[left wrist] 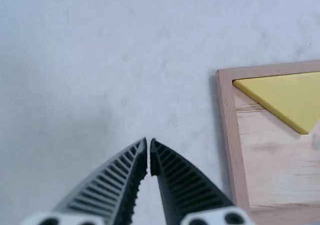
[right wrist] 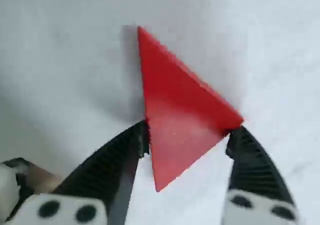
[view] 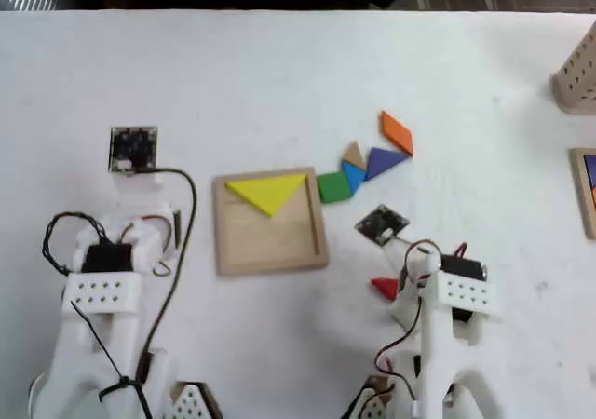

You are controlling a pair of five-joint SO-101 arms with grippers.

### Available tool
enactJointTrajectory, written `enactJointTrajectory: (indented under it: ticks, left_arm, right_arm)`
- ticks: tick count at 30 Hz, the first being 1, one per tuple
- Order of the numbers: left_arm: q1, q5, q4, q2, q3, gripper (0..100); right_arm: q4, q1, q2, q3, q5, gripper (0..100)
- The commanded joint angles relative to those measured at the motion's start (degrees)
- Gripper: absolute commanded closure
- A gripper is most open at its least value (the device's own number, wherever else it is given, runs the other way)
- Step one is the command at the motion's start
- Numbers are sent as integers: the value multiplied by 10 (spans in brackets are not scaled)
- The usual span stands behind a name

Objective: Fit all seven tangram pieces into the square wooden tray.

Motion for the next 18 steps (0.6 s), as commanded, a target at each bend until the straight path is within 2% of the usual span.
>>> enactJointTrajectory:
  ticks: [1,3,7,12,18]
  left_arm:
    - [-6,-7,-10,-14,-6,965]
    - [-6,-7,-10,-14,-6,965]
    - [-6,-7,-10,-14,-6,965]
    - [-7,-7,-10,-14,-6,965]
    - [-7,-7,-9,-14,-6,965]
  right_arm:
    - [-12,-5,-9,-5,-10,935]
    - [-12,-9,-8,-13,-21,981]
    - [-11,-13,-8,-21,-25,979]
    - [-11,-11,-8,-55,-82,979]
    - [-11,-15,-8,-80,-106,979]
